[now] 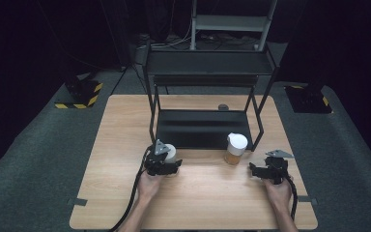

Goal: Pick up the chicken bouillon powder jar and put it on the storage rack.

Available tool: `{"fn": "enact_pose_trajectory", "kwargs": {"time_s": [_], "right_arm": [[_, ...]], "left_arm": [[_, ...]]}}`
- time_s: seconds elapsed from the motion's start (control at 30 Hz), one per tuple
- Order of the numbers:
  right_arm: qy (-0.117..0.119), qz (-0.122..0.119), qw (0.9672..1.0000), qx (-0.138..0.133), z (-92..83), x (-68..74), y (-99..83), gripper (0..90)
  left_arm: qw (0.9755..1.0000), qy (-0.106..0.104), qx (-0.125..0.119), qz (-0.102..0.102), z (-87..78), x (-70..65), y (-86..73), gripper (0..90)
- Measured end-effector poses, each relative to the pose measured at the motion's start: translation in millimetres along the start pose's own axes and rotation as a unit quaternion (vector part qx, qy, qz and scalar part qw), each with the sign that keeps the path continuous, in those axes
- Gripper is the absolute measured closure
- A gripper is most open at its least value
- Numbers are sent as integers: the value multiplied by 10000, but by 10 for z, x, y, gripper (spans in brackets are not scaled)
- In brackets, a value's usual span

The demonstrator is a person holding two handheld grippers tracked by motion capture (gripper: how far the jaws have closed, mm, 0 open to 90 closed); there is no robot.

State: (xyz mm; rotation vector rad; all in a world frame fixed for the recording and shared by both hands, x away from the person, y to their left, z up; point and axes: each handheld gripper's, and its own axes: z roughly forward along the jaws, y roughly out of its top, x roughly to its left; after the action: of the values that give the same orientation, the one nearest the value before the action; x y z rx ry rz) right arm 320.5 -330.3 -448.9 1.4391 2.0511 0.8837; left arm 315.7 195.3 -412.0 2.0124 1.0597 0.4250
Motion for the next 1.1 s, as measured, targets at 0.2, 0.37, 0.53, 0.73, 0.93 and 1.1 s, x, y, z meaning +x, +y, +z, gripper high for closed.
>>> {"fn": "enact_pose_trajectory", "kwargs": {"time_s": [0.2, 0.37, 0.53, 0.73, 0.93, 1.1], "right_arm": [[1, 1, 10000, 0, 0, 0, 0, 75], [0, 0, 10000, 0, 0, 0, 0, 75], [0, -4, 10000, -2, 0, -1, -1, 74], [0, -2, 10000, -1, 0, -1, 0, 74], [1, -3, 10000, -1, 0, -1, 0, 74], [1, -1, 10000, -1, 0, -1, 0, 74]], "left_arm": [[9999, -80, 31, 133, -47, -14, 119, 322], [9996, -174, 17, 202, -116, -10, 243, 323], [9994, -281, 15, 176, -164, 29, 348, 324], [9991, -375, 65, 182, -229, 56, 486, 325], [9982, -533, 87, 265, -318, 110, 674, 325], [9971, -700, 67, 283, -407, 163, 847, 326]]}}
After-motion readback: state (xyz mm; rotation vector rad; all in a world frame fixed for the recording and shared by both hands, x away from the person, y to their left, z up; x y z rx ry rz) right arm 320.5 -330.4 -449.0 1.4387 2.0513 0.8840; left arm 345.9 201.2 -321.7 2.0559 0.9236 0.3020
